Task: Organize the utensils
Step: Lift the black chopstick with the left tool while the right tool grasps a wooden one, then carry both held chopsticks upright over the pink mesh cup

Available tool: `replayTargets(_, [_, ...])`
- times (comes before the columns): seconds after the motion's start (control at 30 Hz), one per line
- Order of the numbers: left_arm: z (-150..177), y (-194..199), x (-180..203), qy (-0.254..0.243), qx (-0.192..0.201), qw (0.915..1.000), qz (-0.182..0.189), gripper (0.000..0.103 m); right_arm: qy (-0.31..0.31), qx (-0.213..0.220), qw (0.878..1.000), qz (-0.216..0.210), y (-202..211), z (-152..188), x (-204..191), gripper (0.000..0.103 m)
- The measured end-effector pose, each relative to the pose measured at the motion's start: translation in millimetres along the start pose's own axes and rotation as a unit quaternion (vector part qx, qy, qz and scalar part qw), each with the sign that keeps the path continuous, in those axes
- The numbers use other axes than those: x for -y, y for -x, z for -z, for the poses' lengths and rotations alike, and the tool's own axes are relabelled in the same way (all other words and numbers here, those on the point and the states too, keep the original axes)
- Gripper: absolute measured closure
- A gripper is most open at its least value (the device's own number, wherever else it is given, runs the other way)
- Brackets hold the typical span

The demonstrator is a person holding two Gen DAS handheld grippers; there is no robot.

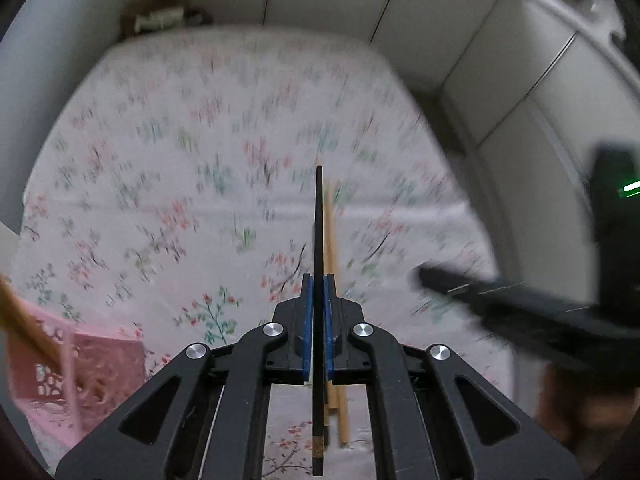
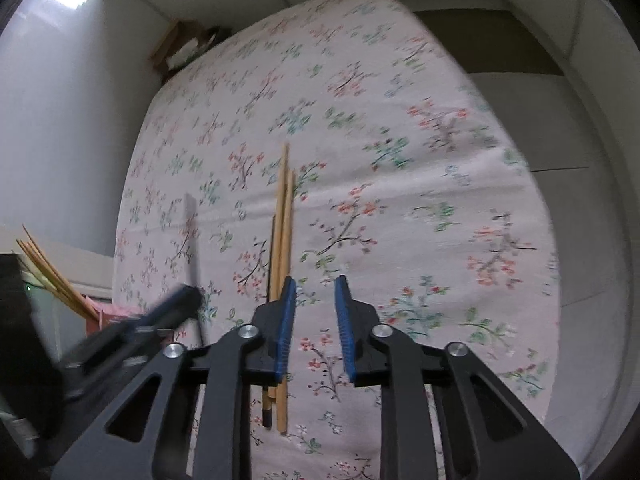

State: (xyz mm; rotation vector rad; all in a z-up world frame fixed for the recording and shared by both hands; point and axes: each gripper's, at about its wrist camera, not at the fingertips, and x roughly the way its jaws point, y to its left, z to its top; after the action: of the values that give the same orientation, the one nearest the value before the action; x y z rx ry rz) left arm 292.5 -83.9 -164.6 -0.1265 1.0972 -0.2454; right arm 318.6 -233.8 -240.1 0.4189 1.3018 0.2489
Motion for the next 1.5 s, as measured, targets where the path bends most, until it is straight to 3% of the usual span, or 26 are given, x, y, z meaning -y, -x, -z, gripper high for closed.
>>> replayTargets(0.2, [-4,56,-7,-0.002,0.085,0.9957,0.035,0.099,0.02,-0.045,0.999,-0.012,-39,1,-18,0.088])
replayTargets(0.3, [-4,69,-8,-0.006,0.107,0.9934,0.038,0.099,0.017,-0.055,0.998,-0.006,-55,-1,-22,0.09])
replayTargets(0.63, [-3,85,-20,-0.015,0.126,0.991,0.044,0.099,0.04,-0.051,0.997,0.045,-74,-7,-34,0.094])
replayTargets(0.83, [-3,93,-20,-0.019,0.141,0.9887,0.048,0.099,0.033,-0.044,0.997,0.047,-72,-10,-34,0.096])
replayTargets(1.03, [-3,106,-26,-0.017,0.164,0.9848,0.055,0.099,0.033,0.01,0.999,0.024,-31,-14,-39,0.096])
replayTargets(1.27, [-4,125,-32,-0.014,0.196,0.9785,0.062,0.099,0.054,0.102,0.993,-0.009,20,-14,-51,0.096])
replayTargets(1.37, [-3,143,-41,-0.013,0.227,0.9718,0.064,0.099,0.073,0.151,0.985,-0.025,43,-11,-64,0.096])
replayTargets(1.5, [3,174,-65,-0.013,0.293,0.9548,0.048,0.099,0.091,0.213,0.971,-0.052,70,-4,-81,0.096])
